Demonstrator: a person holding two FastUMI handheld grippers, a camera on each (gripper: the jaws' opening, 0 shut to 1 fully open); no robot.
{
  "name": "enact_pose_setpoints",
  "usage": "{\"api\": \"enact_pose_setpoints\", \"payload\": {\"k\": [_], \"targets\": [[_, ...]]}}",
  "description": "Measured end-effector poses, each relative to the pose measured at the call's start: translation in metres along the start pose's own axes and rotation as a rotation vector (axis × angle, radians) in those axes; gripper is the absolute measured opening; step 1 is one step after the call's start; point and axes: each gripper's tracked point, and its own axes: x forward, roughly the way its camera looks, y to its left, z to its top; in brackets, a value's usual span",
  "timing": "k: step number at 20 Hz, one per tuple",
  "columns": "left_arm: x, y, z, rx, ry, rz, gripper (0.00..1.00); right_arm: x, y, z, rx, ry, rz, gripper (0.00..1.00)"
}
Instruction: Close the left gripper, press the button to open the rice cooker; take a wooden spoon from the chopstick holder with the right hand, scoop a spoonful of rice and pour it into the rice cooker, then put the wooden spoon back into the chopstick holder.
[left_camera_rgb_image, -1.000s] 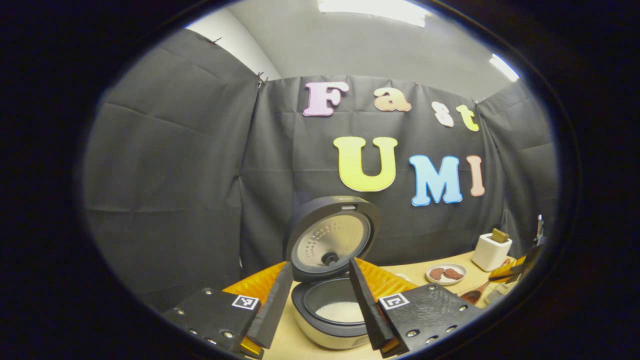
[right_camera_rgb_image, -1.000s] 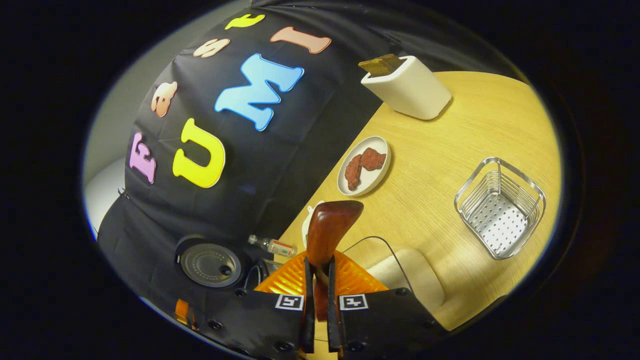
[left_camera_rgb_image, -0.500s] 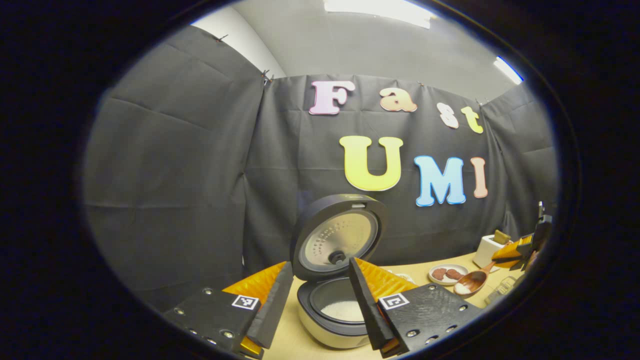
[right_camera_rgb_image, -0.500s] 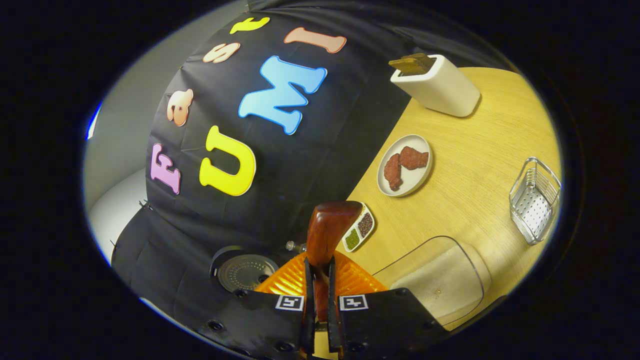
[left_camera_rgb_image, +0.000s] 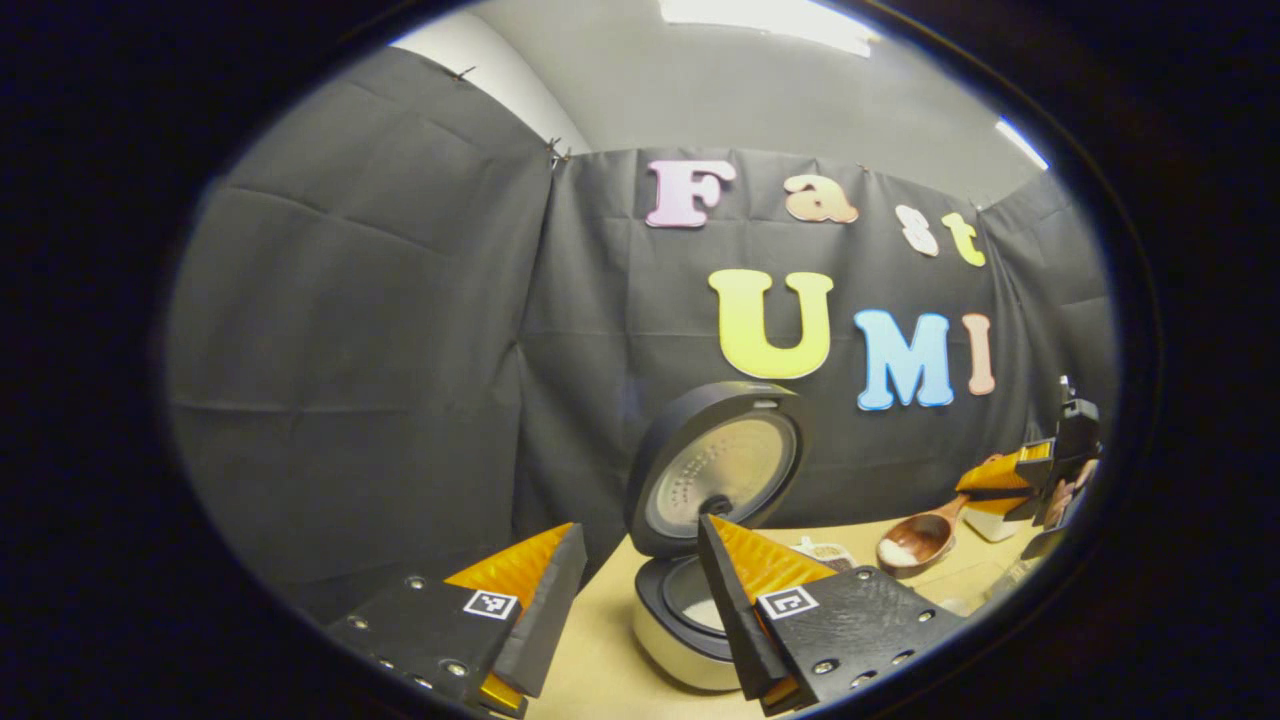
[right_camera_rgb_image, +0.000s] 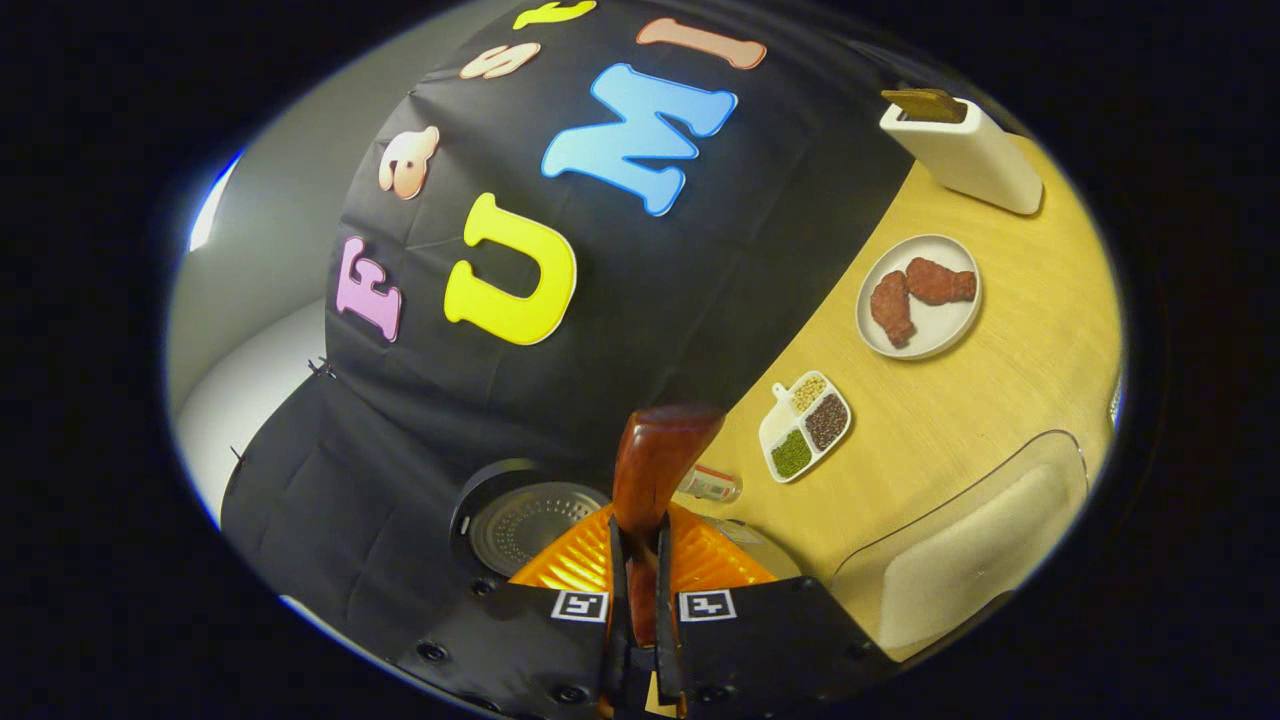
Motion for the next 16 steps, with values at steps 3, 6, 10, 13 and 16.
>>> {"api": "enact_pose_setpoints", "payload": {"k": [3,6,10,13,16], "targets": [[-0.003,0.018,0.0,-0.007,0.001,0.032,0.72,0.024,0.013,-0.019,-0.035,0.033,0.017,0.09],[-0.006,0.032,-0.006,-0.01,0.007,0.058,0.72,0.048,0.027,-0.04,-0.096,0.06,0.027,0.11],[-0.013,0.051,-0.009,-0.001,0.014,0.091,0.72,0.079,0.034,-0.068,-0.224,0.089,0.024,0.12],[-0.018,0.065,-0.013,-0.007,0.019,0.119,0.72,0.096,0.037,-0.087,-0.313,0.112,0.021,0.11],[-0.025,0.08,-0.02,-0.016,0.027,0.153,0.72,0.112,0.035,-0.102,-0.421,0.13,0.006,0.11]]}}
